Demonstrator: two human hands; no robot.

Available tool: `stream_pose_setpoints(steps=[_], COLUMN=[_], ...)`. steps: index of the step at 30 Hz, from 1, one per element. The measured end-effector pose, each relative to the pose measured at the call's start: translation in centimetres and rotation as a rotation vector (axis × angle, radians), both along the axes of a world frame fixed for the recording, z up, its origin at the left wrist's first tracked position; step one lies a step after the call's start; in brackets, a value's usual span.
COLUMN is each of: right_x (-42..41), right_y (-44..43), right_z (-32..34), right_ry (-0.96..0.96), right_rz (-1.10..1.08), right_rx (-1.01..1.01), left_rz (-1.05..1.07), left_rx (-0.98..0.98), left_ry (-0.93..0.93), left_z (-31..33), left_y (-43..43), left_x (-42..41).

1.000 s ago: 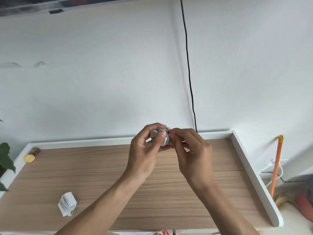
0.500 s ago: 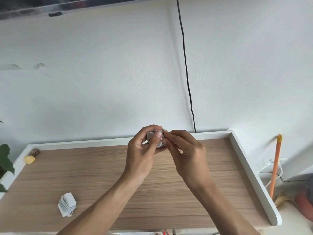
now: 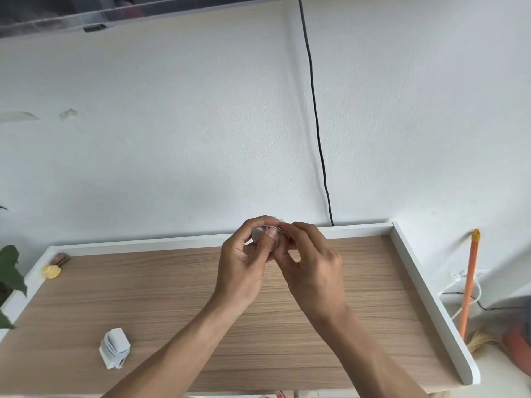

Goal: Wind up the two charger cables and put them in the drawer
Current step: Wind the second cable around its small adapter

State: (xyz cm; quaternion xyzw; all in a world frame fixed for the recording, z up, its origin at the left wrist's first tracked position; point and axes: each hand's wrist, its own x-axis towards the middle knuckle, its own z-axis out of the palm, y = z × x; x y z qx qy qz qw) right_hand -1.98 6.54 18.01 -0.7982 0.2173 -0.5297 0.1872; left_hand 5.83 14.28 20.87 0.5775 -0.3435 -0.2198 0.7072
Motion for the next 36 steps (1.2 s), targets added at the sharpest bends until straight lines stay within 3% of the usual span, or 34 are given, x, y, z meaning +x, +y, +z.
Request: stream_pose_setpoints(steps=[16, 27, 36], right_x=[1.1, 1.9, 1.9], right_y=[0.1, 1.3, 1.8], right_z=[-2.1, -1.2, -0.8], right_ry=[-0.013, -0.106, -0.148], right_rz=[-0.055, -0.031, 0.023], right_rx=[-0.103, 0.288, 0.282], left_rz=[0.069, 0.094, 0.124], left_rx=[0.062, 0.064, 0.074], left_ry=[0.001, 0.004, -0.043], left_z=[-1.7, -2.0, -1.4], left_y=[-0.6, -1.0, -0.8], left_x=[0.1, 1.1, 1.1])
